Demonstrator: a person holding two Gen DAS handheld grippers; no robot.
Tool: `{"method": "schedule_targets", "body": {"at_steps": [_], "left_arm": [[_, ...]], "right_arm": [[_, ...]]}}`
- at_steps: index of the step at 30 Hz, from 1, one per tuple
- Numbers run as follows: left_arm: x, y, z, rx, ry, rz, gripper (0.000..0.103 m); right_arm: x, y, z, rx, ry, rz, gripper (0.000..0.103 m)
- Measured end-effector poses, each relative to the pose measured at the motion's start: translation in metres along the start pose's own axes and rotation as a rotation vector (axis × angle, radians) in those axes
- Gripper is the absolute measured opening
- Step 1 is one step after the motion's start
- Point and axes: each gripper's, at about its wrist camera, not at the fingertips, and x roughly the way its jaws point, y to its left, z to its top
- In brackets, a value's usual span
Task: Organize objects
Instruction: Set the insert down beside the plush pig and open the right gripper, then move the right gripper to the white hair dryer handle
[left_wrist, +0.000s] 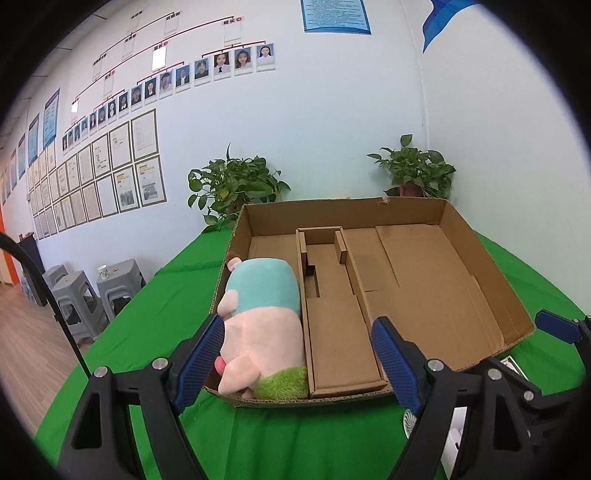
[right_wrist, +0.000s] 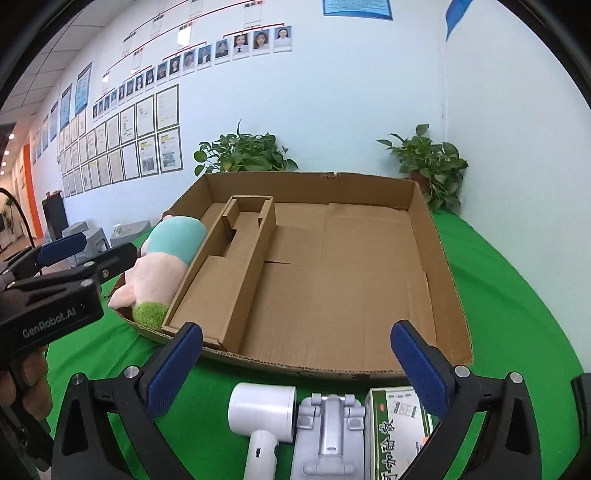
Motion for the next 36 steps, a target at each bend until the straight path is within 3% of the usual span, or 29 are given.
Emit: {"method": "schedule_targets", "body": {"at_steps": [2, 3, 4, 5, 6, 7, 10, 12, 13, 14, 15, 18, 27, 32, 36], "left_arm": [[-0.002, -0.001, -0.002, -0.015, 0.002, -0.019, 0.076], [-0.003, -0.001, -0.003, -0.022, 0.006, -0.027, 0.069], [-0.002, -0.001, -0.004, -0.025, 0.019, -0.032, 0.049], [-0.001, -0.002, -0.006, -0.026, 0.036, -0.037, 0.023], [0.003, -0.001, -0.007, -0.035, 0.064, -0.043, 0.009], [0.006, 0.000, -0.009, -0.047, 0.087, -0.041, 0.003], [0.007, 0.000, -0.012, -0.047, 0.092, -0.020, 0.003], [0.003, -0.003, -0.013, -0.039, 0.080, 0.015, 0.022], [0.002, -0.004, -0.014, -0.029, 0.079, 0.024, 0.057], [-0.001, -0.005, -0.015, -0.030, 0.071, 0.020, 0.086], [-0.004, -0.005, -0.016, -0.041, 0.054, 0.008, 0.086], [-0.009, -0.008, -0.018, -0.038, 0.046, -0.015, 0.086], [-0.008, -0.010, -0.022, -0.027, 0.076, -0.010, 0.086], [-0.004, -0.015, -0.026, -0.002, 0.101, 0.035, 0.086], [-0.003, -0.017, -0.028, -0.009, 0.118, 0.013, 0.086]], "right_arm": [[-0.004, -0.005, -0.003, 0.008, 0.001, -0.006, 0.084], [-0.006, -0.007, -0.005, 0.013, 0.003, -0.014, 0.066], [-0.006, -0.008, -0.007, 0.015, 0.012, -0.026, 0.043], [-0.005, -0.009, -0.009, 0.015, 0.024, -0.037, 0.035], [-0.005, -0.010, -0.011, 0.018, 0.033, -0.039, 0.026], [-0.005, -0.011, -0.013, 0.023, 0.036, -0.035, 0.022], [-0.008, -0.012, -0.019, 0.017, 0.034, -0.030, 0.021], [-0.011, -0.010, -0.021, 0.006, 0.026, -0.023, 0.029], [-0.010, -0.010, -0.021, 0.002, 0.026, -0.019, 0.053], [-0.012, -0.010, -0.023, 0.001, 0.022, -0.006, 0.071], [-0.012, -0.009, -0.021, 0.004, 0.013, 0.009, 0.101], [-0.016, -0.006, -0.022, -0.008, -0.012, 0.016, 0.102], [-0.014, -0.002, -0.029, -0.028, 0.008, 0.027, 0.102], [-0.016, -0.007, -0.031, -0.024, 0.007, 0.038, 0.103], [-0.021, -0.010, -0.034, -0.025, 0.002, 0.069, 0.103]]}}
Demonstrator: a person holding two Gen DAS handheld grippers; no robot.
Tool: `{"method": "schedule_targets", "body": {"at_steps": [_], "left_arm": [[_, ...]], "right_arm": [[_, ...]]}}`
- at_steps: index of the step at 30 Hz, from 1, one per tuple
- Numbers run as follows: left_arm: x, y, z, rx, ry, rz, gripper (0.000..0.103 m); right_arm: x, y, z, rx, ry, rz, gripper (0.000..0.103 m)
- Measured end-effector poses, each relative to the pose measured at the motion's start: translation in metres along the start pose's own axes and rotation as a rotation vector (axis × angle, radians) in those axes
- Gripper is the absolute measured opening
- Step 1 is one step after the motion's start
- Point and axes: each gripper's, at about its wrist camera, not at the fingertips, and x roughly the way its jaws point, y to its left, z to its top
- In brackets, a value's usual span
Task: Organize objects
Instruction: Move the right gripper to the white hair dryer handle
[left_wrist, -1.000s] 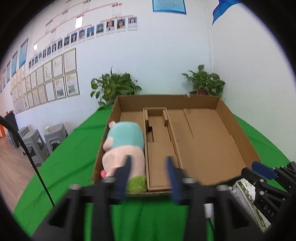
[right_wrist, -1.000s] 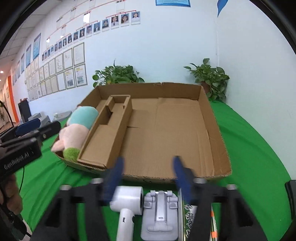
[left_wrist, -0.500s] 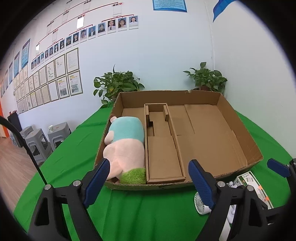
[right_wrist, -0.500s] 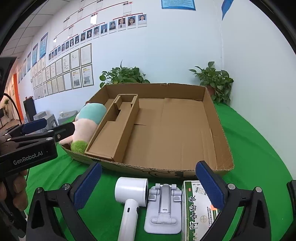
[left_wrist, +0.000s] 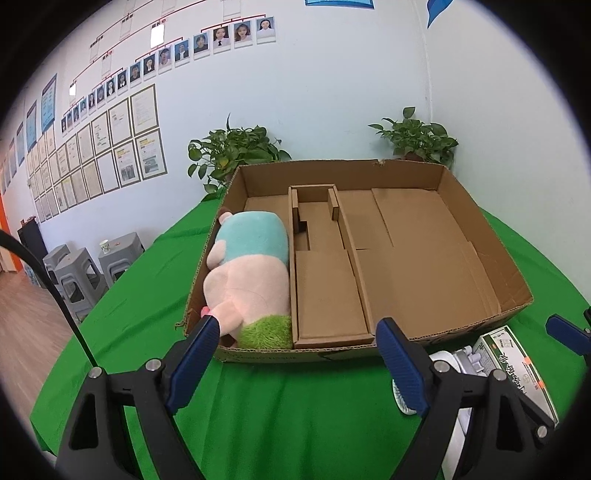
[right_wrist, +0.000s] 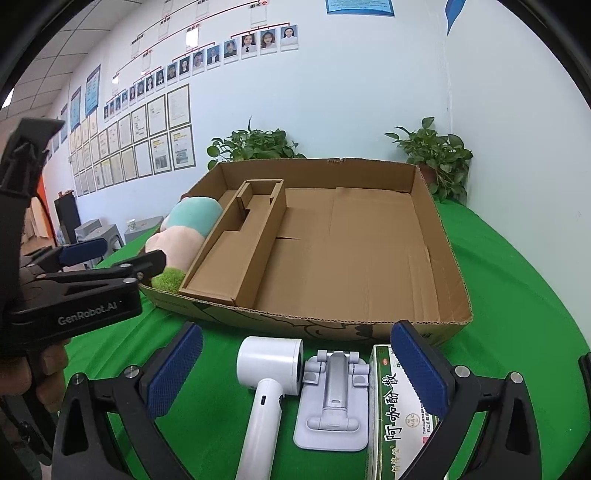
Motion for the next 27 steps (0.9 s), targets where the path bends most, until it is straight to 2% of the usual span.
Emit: {"method": "schedule_targets", "body": {"at_steps": [12, 19, 25, 27], "left_arm": [[-0.003, -0.005, -0.005, 0.003, -0.003, -0.007, 0.086], [-0.001, -0.010, -0.014, 0.021, 0.030, -0.038, 0.086], [0.010, -0.013, -0.025, 0.017, 0.114, -0.142, 0.086], [0.016, -0.015, -0.032, 0.007, 0.161, -0.193, 0.086]], "right_arm": [[-0.002, 0.001, -0.004, -0.012, -0.001, 0.011, 0.103], [0.005, 0.001, -0.021, -0.005, 0.070, 0.082, 0.103], [0.007, 0.006, -0.042, 0.006, 0.168, 0.190, 0.101], [0.008, 0.009, -0.051, -0.010, 0.201, 0.193, 0.096]]}}
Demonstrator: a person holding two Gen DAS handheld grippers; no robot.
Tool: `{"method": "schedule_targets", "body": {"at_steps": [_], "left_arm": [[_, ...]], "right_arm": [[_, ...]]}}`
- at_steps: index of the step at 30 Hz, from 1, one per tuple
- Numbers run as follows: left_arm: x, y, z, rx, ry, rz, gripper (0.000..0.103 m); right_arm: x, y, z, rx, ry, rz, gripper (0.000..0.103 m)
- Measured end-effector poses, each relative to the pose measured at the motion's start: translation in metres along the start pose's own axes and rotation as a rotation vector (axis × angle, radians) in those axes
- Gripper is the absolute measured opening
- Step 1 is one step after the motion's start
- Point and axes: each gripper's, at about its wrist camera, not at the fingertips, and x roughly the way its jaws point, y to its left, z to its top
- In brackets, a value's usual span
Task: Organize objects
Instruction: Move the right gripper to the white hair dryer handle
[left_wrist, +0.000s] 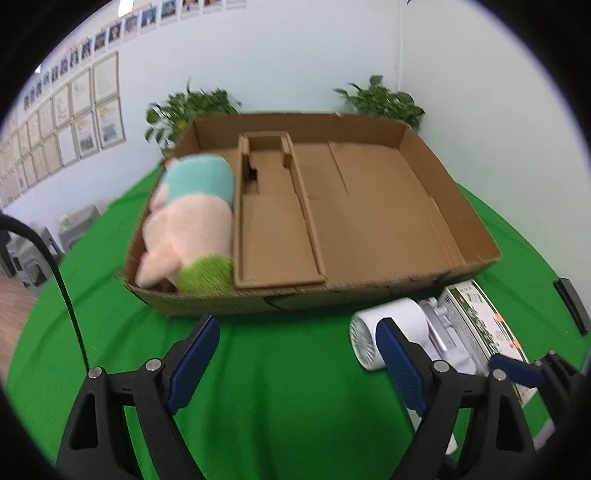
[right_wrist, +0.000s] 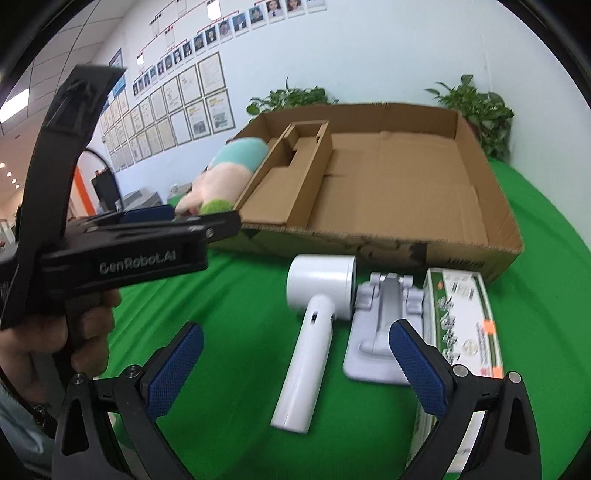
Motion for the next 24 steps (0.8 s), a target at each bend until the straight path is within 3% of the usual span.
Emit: {"method": "schedule_targets", "body": {"at_steps": [2, 4, 9, 13, 17, 24], "left_arm": [[0.011, -0.002, -0.007, -0.014, 0.058, -0.059, 0.086], [0.023, -0.005, -0.015, -0.030, 0.124, -0.121, 0.085], [0.036, -0.012, -0.025, -0.052, 0.200, -0.223, 0.084], [0.045, -0.012, -0.030, -0.091, 0.244, -0.286, 0.084], [0.049, -0.013, -0.034, -0.127, 0.279, -0.332, 0.081], [0.051, -0.016, -0.043, -0.156, 0.328, -0.400, 0.078]], "right_arm": [[0.007, 0.002, -0.007, -0.007, 0.042, -0.002, 0.088], [0.016, 0.004, -0.013, -0.008, 0.087, -0.012, 0.066], [0.032, 0.010, -0.024, -0.026, 0.152, -0.027, 0.055], [0.040, 0.010, -0.026, -0.034, 0.181, -0.062, 0.032], [0.039, 0.010, -0.028, -0.029, 0.184, -0.054, 0.031], [0.033, 0.020, -0.029, -0.009, 0.194, 0.046, 0.028]]}}
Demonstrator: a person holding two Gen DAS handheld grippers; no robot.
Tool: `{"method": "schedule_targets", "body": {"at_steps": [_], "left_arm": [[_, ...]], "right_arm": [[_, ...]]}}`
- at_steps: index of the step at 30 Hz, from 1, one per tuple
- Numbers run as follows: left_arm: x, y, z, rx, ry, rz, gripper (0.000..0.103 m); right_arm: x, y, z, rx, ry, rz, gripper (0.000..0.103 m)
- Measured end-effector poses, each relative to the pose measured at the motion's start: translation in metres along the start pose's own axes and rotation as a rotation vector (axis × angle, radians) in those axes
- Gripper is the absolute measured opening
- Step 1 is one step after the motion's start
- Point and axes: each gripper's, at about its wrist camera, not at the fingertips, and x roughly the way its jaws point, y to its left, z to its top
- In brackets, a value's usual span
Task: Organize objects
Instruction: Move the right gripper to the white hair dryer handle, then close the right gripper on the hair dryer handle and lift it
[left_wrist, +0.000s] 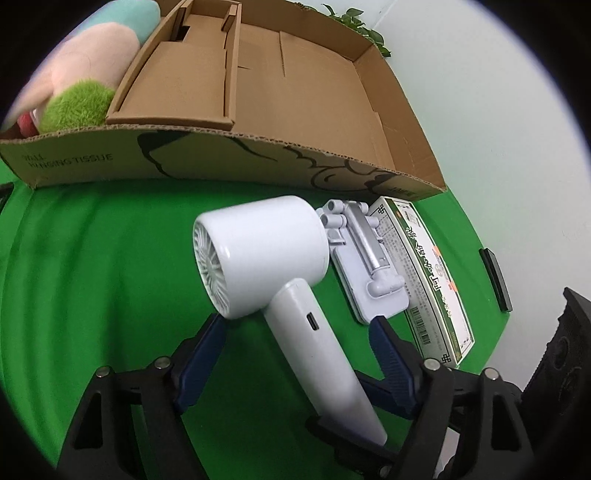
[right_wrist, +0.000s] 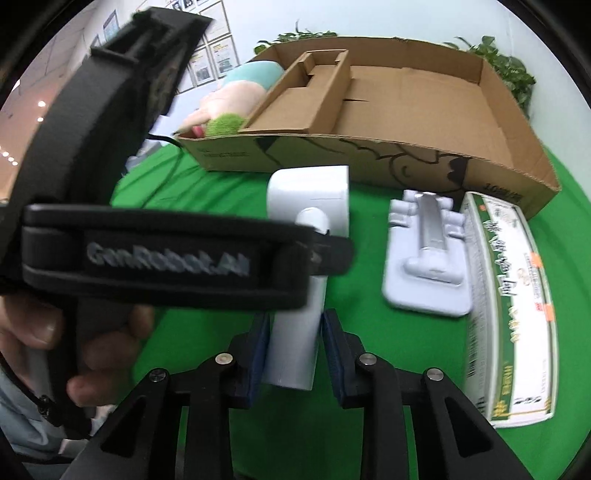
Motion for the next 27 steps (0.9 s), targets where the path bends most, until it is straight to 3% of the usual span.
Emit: {"method": "schedule_targets", "body": {"at_steps": [3, 6, 7, 9, 14, 16, 17, 20, 24, 26, 27], "left_arm": [[-0.001, 0.000, -0.002, -0.004, -0.010, -0.007, 0.076], [0.001, 0.001, 0.000, -0.022, -0.012, -0.019, 0.075], [0.001, 0.002, 0.001, -0.034, -0.014, -0.027, 0.075], [0.001, 0.006, 0.002, -0.059, -0.020, -0.046, 0.075], [0.001, 0.010, 0.002, -0.091, -0.025, -0.062, 0.071], [0.001, 0.012, 0.002, -0.104, -0.025, -0.068, 0.067], [0.002, 0.013, 0.002, -0.113, -0.019, -0.082, 0.059], [0.005, 0.015, 0.001, -0.145, -0.002, -0.122, 0.054], [0.005, 0.018, 0.001, -0.173, -0.001, -0.112, 0.045], [0.004, 0.022, 0.000, -0.193, 0.001, -0.102, 0.033], [0.006, 0.024, 0.000, -0.202, 0.001, -0.106, 0.033]], "right_arm": [[-0.001, 0.007, 0.002, -0.018, -0.009, 0.014, 0.030], [-0.004, 0.009, 0.005, -0.029, -0.027, 0.016, 0.049], [-0.005, 0.010, 0.006, -0.029, -0.032, 0.018, 0.051], [-0.007, 0.011, 0.006, -0.033, -0.030, 0.030, 0.051], [-0.004, 0.014, -0.001, -0.056, 0.004, -0.001, 0.031], [-0.005, 0.014, -0.001, -0.045, 0.004, -0.002, 0.031], [-0.005, 0.015, 0.000, -0.043, 0.005, -0.003, 0.031], [-0.005, 0.018, 0.002, -0.037, 0.005, 0.000, 0.031], [-0.005, 0.016, 0.002, -0.001, 0.008, 0.031, 0.030], [-0.005, 0.012, 0.003, 0.026, 0.009, 0.052, 0.029], [-0.006, 0.010, 0.003, 0.041, 0.010, 0.065, 0.029]]}}
